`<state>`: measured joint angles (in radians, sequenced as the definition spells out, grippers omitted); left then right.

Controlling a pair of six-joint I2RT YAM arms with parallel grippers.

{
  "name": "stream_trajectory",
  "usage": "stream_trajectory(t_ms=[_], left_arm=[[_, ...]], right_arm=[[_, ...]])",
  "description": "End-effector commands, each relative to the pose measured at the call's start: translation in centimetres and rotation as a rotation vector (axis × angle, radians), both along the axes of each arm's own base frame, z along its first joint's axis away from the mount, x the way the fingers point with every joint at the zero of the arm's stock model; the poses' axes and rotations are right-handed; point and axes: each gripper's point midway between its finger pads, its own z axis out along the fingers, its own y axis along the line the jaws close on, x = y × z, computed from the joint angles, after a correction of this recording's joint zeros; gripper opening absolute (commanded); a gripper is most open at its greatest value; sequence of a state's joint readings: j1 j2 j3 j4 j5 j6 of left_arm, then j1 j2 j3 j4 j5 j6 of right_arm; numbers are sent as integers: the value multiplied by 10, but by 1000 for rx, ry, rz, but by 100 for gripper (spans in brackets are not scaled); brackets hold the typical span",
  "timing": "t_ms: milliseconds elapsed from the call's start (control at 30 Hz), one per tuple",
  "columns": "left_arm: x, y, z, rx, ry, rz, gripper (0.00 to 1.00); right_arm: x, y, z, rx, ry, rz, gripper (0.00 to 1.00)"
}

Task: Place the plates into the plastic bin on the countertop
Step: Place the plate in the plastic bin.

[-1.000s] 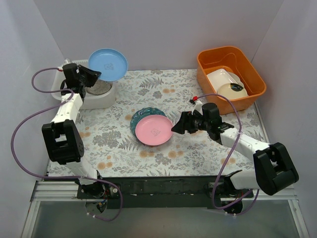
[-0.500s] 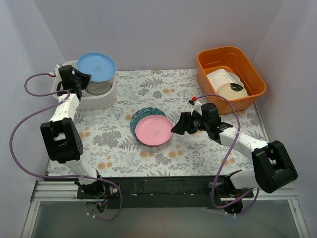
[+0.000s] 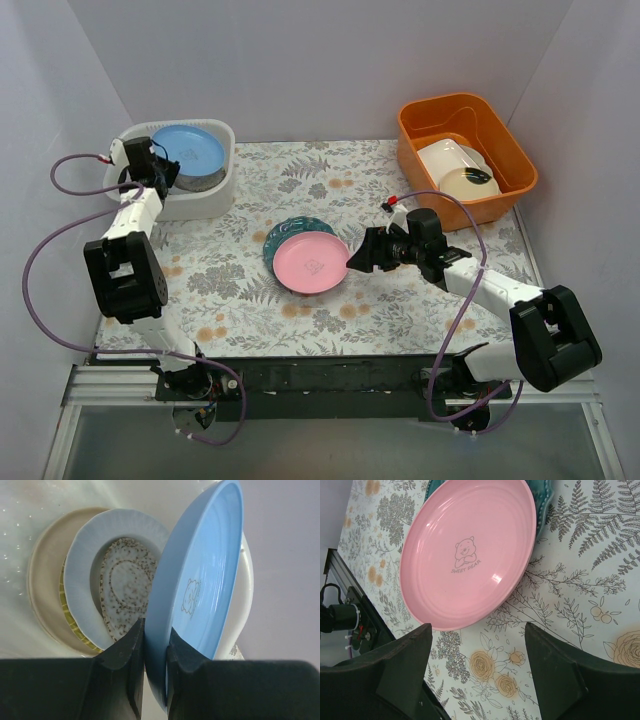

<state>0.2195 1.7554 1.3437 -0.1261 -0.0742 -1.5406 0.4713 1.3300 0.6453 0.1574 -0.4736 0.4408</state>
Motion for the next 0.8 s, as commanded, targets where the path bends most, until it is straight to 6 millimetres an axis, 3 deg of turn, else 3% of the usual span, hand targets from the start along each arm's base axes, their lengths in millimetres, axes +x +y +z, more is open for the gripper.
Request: stream_trajectory(t_ms=[0, 400, 633, 700, 733, 767], left_arm=[[4, 12, 9, 52, -5, 28, 0], [6, 15, -35, 71, 142, 1, 0], [8, 11, -36, 58, 139, -17, 0], [7, 12, -34, 63, 136, -18, 6], [6, 11, -33, 65, 137, -21, 17], [5, 12, -28, 70, 130, -17, 20]], right_arm=[[10, 3, 19, 18, -64, 5, 82], [11, 7, 12, 17, -45, 24, 82], [9, 6, 9, 15, -41, 20, 82], [8, 5, 8, 11, -36, 18, 82], [8, 5, 9, 11, -39, 18, 82], [8, 4, 9, 8, -39, 16, 82]])
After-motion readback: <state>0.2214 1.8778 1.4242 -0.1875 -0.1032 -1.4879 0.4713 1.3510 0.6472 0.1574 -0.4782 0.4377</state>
